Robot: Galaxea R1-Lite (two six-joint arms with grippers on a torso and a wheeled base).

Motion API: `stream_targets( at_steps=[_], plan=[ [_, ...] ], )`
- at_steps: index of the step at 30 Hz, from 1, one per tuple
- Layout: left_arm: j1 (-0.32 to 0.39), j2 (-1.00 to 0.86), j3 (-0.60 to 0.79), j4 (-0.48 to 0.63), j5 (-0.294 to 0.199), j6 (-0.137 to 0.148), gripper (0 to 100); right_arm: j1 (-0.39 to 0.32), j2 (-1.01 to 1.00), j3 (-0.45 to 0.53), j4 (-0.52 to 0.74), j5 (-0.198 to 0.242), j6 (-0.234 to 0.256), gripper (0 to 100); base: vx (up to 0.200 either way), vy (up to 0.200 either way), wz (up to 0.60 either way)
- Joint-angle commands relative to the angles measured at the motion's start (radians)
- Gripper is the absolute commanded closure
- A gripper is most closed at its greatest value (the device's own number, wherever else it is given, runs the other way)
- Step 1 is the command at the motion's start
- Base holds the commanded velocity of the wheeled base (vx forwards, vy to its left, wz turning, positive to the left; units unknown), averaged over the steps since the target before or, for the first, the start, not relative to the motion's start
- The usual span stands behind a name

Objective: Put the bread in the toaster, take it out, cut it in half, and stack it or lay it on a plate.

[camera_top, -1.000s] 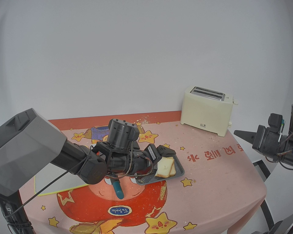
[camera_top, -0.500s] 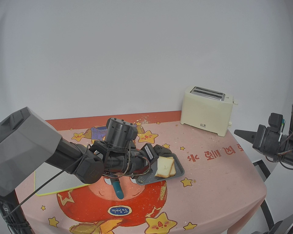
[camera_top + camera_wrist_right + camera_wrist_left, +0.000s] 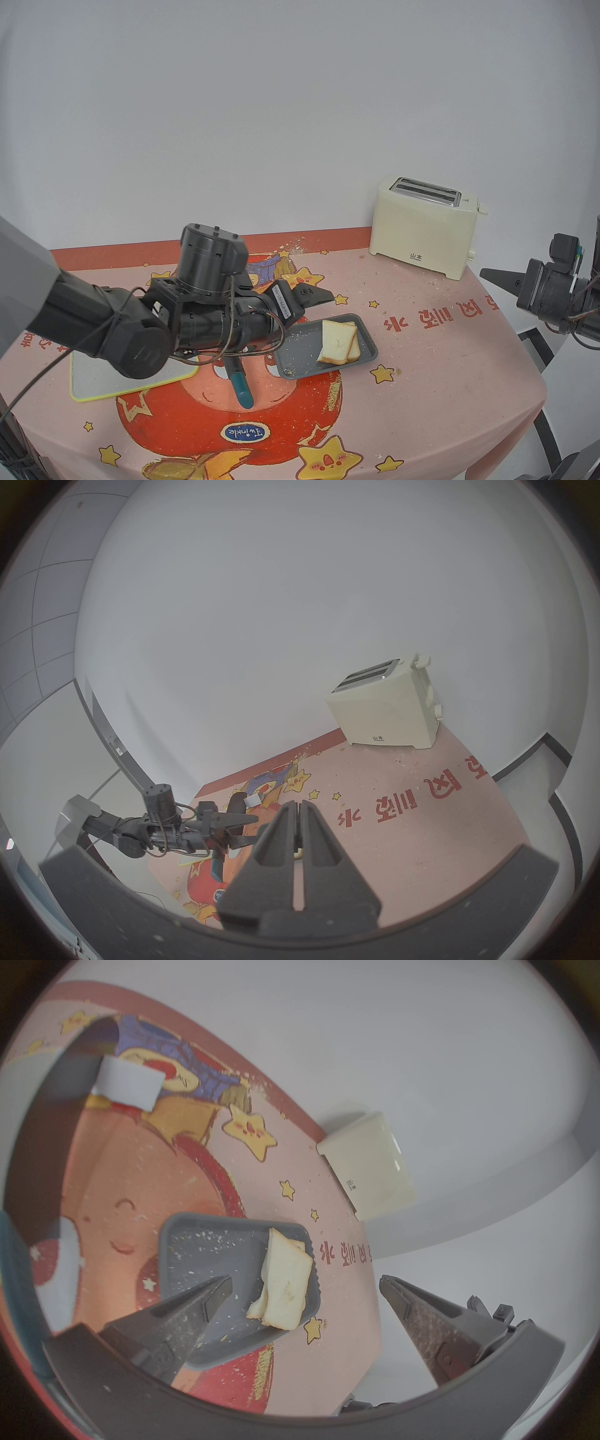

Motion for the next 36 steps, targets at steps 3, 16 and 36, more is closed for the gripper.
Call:
stream_targets(
  at_steps=[3,16,36],
  plan=[
    [0.098,-0.196,0.069,-0.001,0.027,0.051,0,-0.004,-0.008,0.003,-0.001,-0.006,-0.015,100,0.0,0.0,0.0],
    [0.376,-0.415,0.287,-0.013,0.235,0.662,0,-0.005,-0.008,0.043,-0.001,-0.015,-0.105,100,0.0,0.0,0.0],
    [0.377,-0.799,0.543,-0.012,0.366,0.723,0,-0.096,-0.011,0.068,-0.004,-0.081,-0.268,100,0.0,0.0,0.0]
  ],
)
